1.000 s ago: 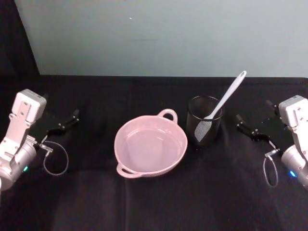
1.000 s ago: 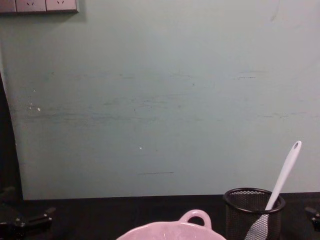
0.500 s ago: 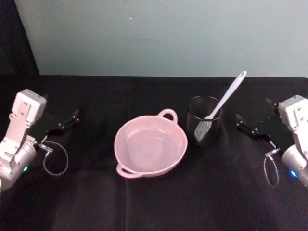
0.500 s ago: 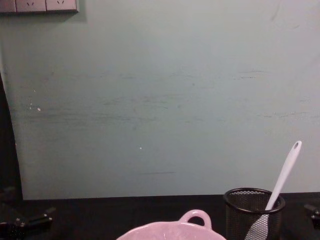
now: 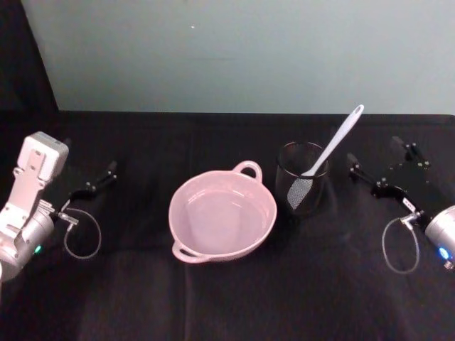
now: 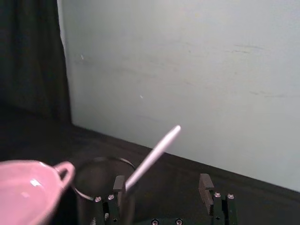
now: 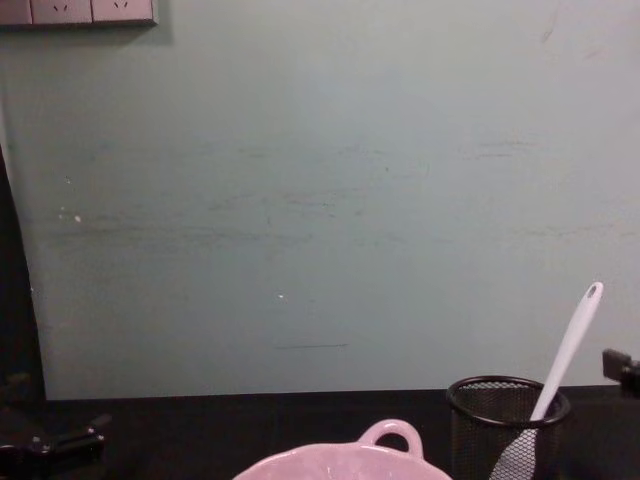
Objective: Use the one hand to pick up the spoon and stir the clear water in the bowl.
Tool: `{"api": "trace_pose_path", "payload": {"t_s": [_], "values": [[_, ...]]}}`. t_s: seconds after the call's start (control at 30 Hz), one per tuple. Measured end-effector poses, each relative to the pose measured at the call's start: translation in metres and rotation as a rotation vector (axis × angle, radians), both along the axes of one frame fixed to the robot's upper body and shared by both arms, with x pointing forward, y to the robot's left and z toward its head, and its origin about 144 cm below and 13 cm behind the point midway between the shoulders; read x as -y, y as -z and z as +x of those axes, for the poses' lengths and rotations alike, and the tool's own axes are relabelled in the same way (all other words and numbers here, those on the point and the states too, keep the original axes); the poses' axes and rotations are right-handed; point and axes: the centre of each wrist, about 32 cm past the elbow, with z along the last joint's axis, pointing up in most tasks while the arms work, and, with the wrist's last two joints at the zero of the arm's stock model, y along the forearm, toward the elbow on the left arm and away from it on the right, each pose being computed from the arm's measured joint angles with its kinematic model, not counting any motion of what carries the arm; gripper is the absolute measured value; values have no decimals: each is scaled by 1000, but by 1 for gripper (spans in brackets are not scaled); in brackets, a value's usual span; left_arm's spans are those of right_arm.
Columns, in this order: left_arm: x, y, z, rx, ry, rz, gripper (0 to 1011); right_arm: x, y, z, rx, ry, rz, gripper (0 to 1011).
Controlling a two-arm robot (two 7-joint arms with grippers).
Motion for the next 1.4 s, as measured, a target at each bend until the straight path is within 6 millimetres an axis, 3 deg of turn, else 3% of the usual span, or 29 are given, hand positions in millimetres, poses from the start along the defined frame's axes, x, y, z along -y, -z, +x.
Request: {"api": "trace_pose_path", "payload": {"t_s": [0.67,1.4], "values": [[0,0,0,0,0,0,1011,-10,-14,26,-264,-11,481,1004],[0,0,0,0,0,0,1011,-30,-14,52,-307,1,553,1004]]}}
